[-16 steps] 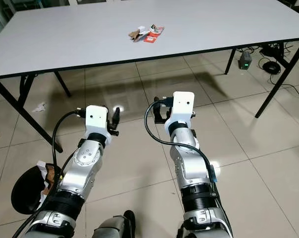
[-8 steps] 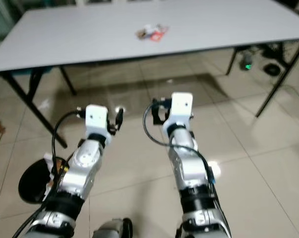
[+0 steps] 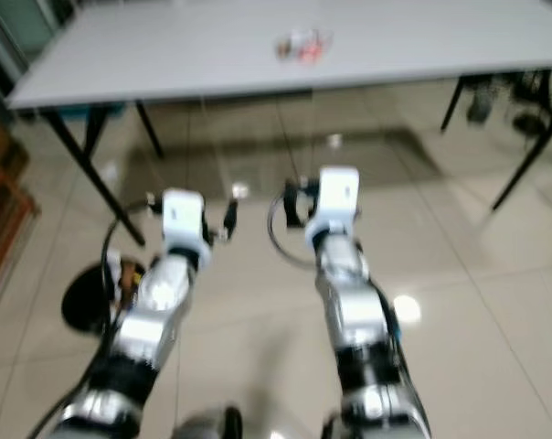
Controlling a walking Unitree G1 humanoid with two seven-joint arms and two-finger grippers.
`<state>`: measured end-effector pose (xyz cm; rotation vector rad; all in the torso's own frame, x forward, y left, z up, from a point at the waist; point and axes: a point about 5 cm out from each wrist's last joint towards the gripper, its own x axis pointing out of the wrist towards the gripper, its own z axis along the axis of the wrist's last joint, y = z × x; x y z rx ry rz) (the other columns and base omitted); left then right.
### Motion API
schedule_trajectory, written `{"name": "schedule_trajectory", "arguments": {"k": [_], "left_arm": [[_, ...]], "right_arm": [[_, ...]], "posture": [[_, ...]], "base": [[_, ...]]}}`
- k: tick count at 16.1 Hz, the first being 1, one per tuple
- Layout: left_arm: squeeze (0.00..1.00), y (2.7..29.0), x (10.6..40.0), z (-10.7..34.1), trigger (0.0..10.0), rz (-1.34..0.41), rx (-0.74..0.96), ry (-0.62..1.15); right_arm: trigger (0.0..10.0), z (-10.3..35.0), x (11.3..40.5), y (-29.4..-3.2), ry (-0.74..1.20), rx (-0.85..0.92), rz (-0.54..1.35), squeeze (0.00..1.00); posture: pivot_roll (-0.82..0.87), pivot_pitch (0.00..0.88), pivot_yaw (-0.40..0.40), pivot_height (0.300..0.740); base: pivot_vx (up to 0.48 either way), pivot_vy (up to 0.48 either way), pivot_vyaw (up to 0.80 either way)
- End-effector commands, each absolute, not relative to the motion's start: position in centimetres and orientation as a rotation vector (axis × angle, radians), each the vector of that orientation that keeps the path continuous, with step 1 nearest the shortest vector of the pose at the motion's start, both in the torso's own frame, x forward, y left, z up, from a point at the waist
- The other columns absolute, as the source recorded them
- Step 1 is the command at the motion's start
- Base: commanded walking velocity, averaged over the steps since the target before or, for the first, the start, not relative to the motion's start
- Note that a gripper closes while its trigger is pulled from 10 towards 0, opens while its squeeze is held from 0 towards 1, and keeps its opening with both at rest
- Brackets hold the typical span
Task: Picking trash to rubbish bin
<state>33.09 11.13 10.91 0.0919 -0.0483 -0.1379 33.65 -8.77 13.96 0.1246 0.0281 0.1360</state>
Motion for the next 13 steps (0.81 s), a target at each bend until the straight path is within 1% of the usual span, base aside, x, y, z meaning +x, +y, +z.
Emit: {"name": "schedule_trajectory", "arguments": {"k": [1, 13], "left_arm": [[1.00, 11.19, 33.12, 10.78, 10.0, -0.136, 0.090, -0.034], [1.00, 11.46, 33.22, 10.56, 10.0, -0.117, 0.062, -0.005]], "right_arm": [[10.0, 14.13, 33.67, -8.66, 0.030, 0.133, 0.136, 0.00], [10.0, 13.95, 33.67, -8.66, 0.049, 0.126, 0.143, 0.00]], "posture": [[0.01, 0.133, 0.060, 0.740], [0.01, 0.136, 0.059, 0.740]], "base": [[0.000, 0.000, 0.00], [0.000, 0.000, 0.00]]}}
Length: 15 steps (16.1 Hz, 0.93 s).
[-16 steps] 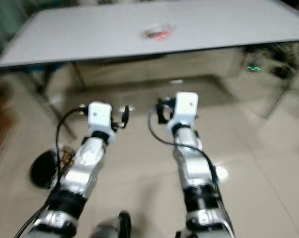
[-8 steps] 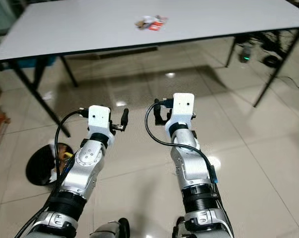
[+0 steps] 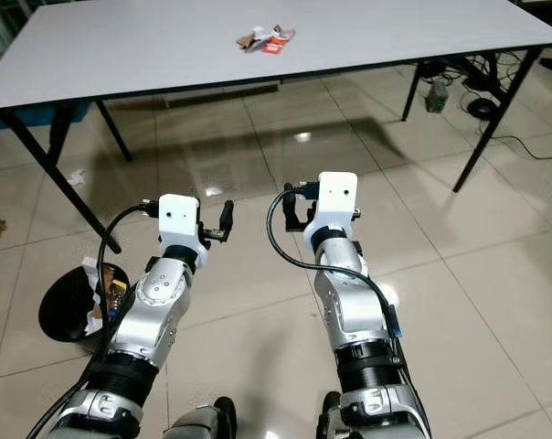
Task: Picking trash to rubbish bin
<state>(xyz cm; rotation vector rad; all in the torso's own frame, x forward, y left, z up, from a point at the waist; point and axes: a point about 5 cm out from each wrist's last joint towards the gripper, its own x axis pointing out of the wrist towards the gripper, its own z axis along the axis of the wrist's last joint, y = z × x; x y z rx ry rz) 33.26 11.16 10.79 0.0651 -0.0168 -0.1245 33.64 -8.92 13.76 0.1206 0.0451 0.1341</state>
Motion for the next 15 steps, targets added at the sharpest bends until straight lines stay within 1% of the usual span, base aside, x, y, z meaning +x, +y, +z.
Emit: {"name": "schedule_trajectory", "arguments": {"k": [1, 2, 3, 10, 14, 15], "left_arm": [[1.00, 11.6, 33.3, 10.5, 10.0, -0.100, 0.081, 0.005], [0.00, 11.6, 33.3, 10.3, 10.0, -0.102, 0.078, 0.018], [0.00, 11.6, 33.3, 10.3, 10.0, -0.106, 0.066, 0.021], [0.00, 12.0, 32.9, 10.3, 10.0, -0.088, 0.061, 0.022], [0.00, 12.1, 31.7, 9.8, 10.0, -0.094, 0.065, 0.032], [0.00, 12.2, 31.4, 9.8, 10.0, -0.096, 0.064, 0.033]], "right_arm": [[10.0, 13.9, 33.7, -8.7, 0.050, 0.126, 0.143, 0.00], [10.0, 13.9, 33.6, -8.7, 0.050, 0.127, 0.144, 0.00], [10.0, 13.9, 33.6, -8.6, 0.051, 0.130, 0.146, 0.00], [10.0, 13.9, 33.2, -8.5, 0.044, 0.136, 0.145, 0.00], [10.0, 13.4, 32.0, -8.2, 0.061, 0.146, 0.148, 0.00], [10.0, 13.3, 31.7, -8.0, 0.066, 0.149, 0.154, 0.00]], "posture": [[0.01, 0.136, 0.059, 0.740], [0.01, 0.135, 0.058, 0.740], [0.01, 0.135, 0.059, 0.740], [0.00, 0.150, 0.062, 0.740], [0.01, 0.194, 0.058, 0.740], [0.01, 0.206, 0.062, 0.740]], "base": [[0.000, 0.000, 0.00], [0.000, 0.000, 0.00], [0.262, 0.000, 0.00], [0.480, 0.000, 0.00], [0.465, 0.000, 0.00], [0.000, 0.000, 0.00]]}}
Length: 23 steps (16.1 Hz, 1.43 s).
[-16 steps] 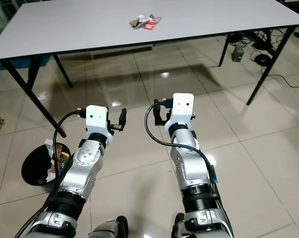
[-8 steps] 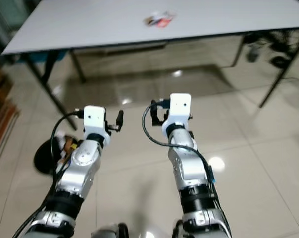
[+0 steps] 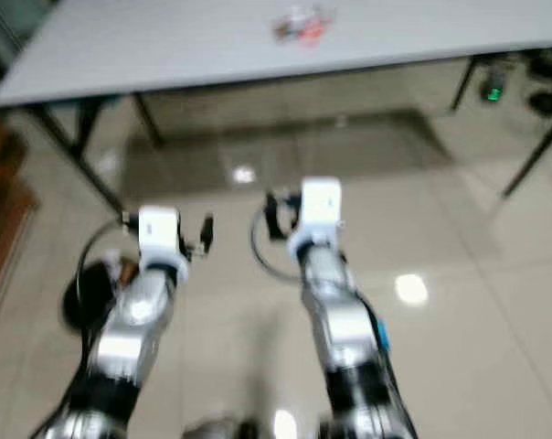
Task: Picking trash to rubbish bin
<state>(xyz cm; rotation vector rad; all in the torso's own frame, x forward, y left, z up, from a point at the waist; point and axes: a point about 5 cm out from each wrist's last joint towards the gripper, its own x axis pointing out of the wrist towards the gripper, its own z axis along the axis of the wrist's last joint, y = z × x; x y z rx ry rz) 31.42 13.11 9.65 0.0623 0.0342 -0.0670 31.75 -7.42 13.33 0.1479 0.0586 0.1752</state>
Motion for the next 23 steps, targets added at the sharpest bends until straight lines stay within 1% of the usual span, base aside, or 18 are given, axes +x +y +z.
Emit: {"name": "schedule_trajectory", "arguments": {"k": [1, 5, 8, 10, 13, 15, 16, 18, 20, 21, 23], "left_arm": [[0.00, 12.4, 31.0, 9.8, 10.0, -0.100, 0.061, 0.029], [0.00, 12.6, 30.7, 10.3, 10.0, -0.112, 0.056, 0.018], [0.00, 12.3, 30.6, 10.9, 10.0, -0.123, 0.058, 0.006], [0.00, 12.1, 30.8, 11.4, 10.0, -0.118, 0.055, -0.010], [0.00, 12.2, 30.4, 11.7, 10.0, -0.079, 0.037, -0.024], [0.00, 11.7, 29.9, 11.3, 10.0, -0.072, 0.029, -0.020], [0.00, 11.0, 29.5, 10.9, 10.0, -0.075, 0.029, -0.015], [0.00, 10.6, 29.4, 10.6, 10.0, -0.079, 0.031, -0.013], [0.00, 10.4, 29.2, 10.4, 10.0, -0.075, 0.036, -0.011], [0.00, 10.7, 29.0, 10.6, 10.0, -0.076, 0.048, -0.017], [0.00, 10.9, 29.0, 11.1, 10.0, -0.094, 0.087, -0.034]], "right_arm": [[10.0, 13.3, 31.4, -7.8, 0.068, 0.152, 0.158, 0.00], [10.0, 13.4, 30.7, -7.5, 0.072, 0.157, 0.162, 0.00], [10.0, 13.7, 30.6, -7.9, 0.066, 0.156, 0.149, 0.00], [10.0, 14.0, 30.2, -8.5, 0.054, 0.156, 0.138, 0.00], [10.0, 14.4, 30.0, -9.9, 0.039, 0.139, 0.134, 0.00], [10.0, 14.7, 29.7, -10.7, 0.038, 0.111, 0.144, 0.00], [10.0, 14.9, 29.4, -11.4, 0.034, 0.096, 0.148, 0.00], [10.0, 15.4, 29.1, -11.7, 0.025, 0.085, 0.155, 0.00], [10.0, 15.1, 28.8, -12.1, 0.026, 0.084, 0.154, 0.00], [10.0, 14.8, 28.4, -12.1, 0.036, 0.089, 0.146, 0.00], [10.0, 14.5, 28.3, -12.0, 0.045, 0.105, 0.136, 0.00]], "posture": [[0.01, 0.209, 0.064, 0.740], [0.00, 0.224, 0.082, 0.740], [-0.01, 0.233, 0.086, 0.740], [-0.02, 0.248, 0.064, 0.740], [-0.05, 0.274, 0.008, 0.740], [-0.08, 0.288, -0.040, 0.740], [-0.12, 0.291, -0.095, 0.740], [-0.14, 0.294, -0.108, 0.740], [-0.14, 0.291, -0.108, 0.740], [-0.12, 0.273, -0.082, 0.740], [-0.09, 0.258, -0.055, 0.740]], "base": [[0.000, 0.000, 0.00], [0.000, 0.000, 0.00], [0.000, 0.000, 0.00], [0.000, 0.000, 0.00], [0.000, 0.000, 0.00], [0.000, 0.000, 0.00], [0.000, 0.000, 0.00], [0.000, 0.000, 0.00], [0.000, 0.000, 0.00], [0.000, 0.000, 0.00], [0.000, 0.000, 0.00]]}}
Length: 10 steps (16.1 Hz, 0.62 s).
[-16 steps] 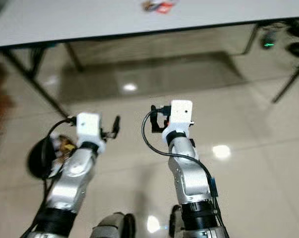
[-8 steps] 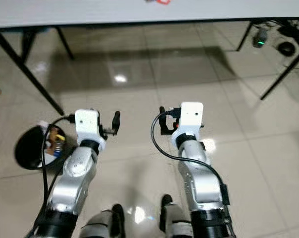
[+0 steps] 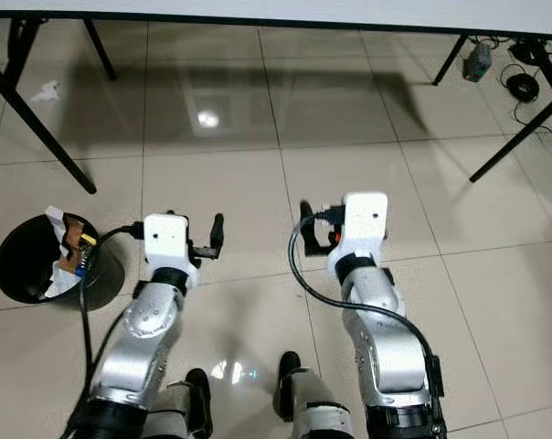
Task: Picking trash to rubbish bin
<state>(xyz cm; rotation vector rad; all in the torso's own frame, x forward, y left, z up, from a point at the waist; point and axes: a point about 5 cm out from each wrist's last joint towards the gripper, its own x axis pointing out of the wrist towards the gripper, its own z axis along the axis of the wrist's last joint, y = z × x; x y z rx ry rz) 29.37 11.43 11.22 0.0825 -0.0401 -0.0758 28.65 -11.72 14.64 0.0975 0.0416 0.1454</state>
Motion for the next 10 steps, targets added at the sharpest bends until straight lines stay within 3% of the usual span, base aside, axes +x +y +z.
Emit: {"name": "schedule_trajectory", "arguments": {"k": [1, 7, 10], "left_arm": [[0.00, 11.3, 29.1, 11.3, 10.0, -0.096, 0.104, -0.042], [0.00, 13.2, 30.4, 12.9, 10.0, -0.054, 0.143, -0.066], [0.00, 13.0, 31.5, 13.5, 10.0, -0.062, 0.146, -0.082]], "right_arm": [[10.0, 14.3, 28.5, -11.7, 0.049, 0.113, 0.133, 0.00], [10.0, 13.4, 31.0, -9.3, 0.056, 0.173, 0.139, 0.00], [10.0, 13.4, 31.9, -9.3, 0.050, 0.169, 0.114, 0.00]], "posture": [[-0.07, 0.245, -0.038, 0.740], [0.01, 0.147, 0.034, 0.740], [0.02, 0.109, 0.057, 0.740]], "base": [[0.000, 0.000, 0.00], [0.000, 0.000, 0.00], [0.000, 0.000, 0.00]]}}
